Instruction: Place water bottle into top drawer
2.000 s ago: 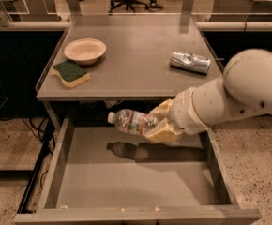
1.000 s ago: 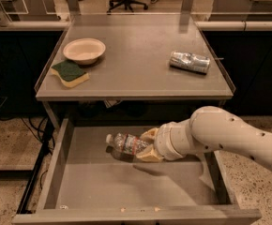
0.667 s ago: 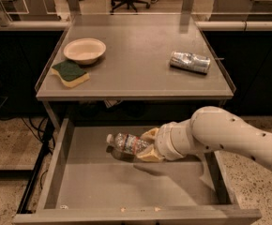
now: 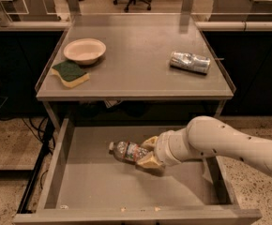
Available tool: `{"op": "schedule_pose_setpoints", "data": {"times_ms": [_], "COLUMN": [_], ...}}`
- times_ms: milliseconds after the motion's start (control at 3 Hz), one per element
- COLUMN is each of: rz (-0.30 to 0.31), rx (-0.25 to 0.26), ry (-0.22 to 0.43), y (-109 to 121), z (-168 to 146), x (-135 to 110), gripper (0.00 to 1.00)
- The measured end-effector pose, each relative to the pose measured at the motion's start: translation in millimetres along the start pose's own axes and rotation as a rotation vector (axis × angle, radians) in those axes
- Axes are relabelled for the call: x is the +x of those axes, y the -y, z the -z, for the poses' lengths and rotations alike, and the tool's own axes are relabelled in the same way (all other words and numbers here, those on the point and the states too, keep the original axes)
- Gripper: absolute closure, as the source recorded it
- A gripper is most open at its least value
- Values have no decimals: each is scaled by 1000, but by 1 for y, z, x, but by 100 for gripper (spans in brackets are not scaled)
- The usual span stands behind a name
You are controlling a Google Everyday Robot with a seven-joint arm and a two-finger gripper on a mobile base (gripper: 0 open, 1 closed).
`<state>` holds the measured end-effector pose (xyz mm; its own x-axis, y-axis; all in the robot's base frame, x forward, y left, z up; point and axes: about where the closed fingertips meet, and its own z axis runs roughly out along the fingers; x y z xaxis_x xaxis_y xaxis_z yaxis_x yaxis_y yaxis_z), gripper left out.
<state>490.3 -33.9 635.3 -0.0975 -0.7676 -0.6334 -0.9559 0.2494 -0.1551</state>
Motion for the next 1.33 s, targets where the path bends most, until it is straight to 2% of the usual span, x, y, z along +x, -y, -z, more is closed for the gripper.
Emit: {"op": "schedule_pose_setpoints", "data": {"times_ms": [333,667,1333], "rz": [-21,-23,-23], "rx": [-3,-4,-4], "ry": [-1,-1,-1], "y": [10,10,10], "z": [-12,-13,-13], "x": [16,17,17], "gripper": [100,81,35]}}
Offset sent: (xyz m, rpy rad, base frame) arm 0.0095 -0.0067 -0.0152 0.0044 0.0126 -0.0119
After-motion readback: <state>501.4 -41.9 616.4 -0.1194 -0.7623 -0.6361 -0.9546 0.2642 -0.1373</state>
